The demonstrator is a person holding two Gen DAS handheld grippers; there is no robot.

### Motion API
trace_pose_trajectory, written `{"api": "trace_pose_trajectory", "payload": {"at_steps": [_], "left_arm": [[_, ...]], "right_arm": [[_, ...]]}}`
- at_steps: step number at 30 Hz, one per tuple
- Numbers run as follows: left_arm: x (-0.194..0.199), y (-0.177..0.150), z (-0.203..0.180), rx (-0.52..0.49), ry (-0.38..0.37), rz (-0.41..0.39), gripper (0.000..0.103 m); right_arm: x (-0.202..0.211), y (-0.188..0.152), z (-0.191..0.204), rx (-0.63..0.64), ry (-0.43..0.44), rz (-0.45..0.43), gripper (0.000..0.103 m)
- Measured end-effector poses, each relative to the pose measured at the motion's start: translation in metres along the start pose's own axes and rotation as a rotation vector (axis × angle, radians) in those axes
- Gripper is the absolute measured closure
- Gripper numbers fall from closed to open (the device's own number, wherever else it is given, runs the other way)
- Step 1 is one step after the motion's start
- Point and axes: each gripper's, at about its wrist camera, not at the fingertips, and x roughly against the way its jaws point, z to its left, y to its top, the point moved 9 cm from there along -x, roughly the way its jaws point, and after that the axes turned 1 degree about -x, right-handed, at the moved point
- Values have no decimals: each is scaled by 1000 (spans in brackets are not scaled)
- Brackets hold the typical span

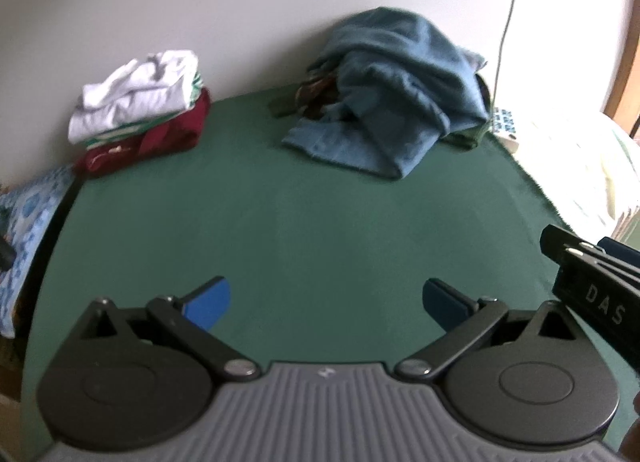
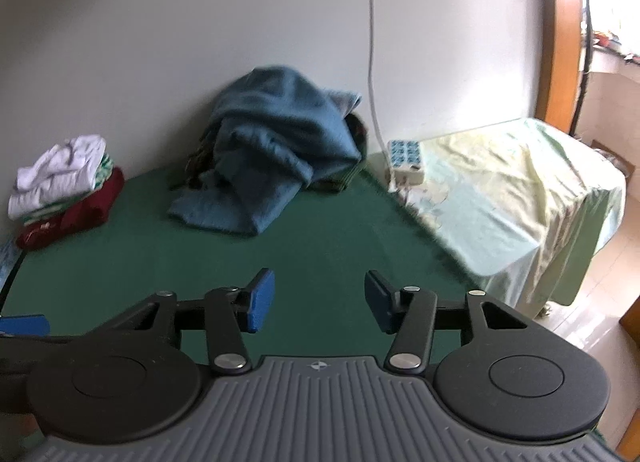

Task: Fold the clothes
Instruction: 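Move both grippers toward the crumpled blue sweater on the bed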

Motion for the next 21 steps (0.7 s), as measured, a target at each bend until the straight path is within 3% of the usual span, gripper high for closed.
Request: {"api": "trace_pose_trajectory", "payload": {"at_steps": [7,21], "left_arm": [[-5,2,-14,-18,-33,-4,0],[-22,-2,-10,-21,-14,25,0]], "right_arm": [[1,4,-12,-11,-33,-21,48],[-15,3,-2,0,-10,4,48]]}}
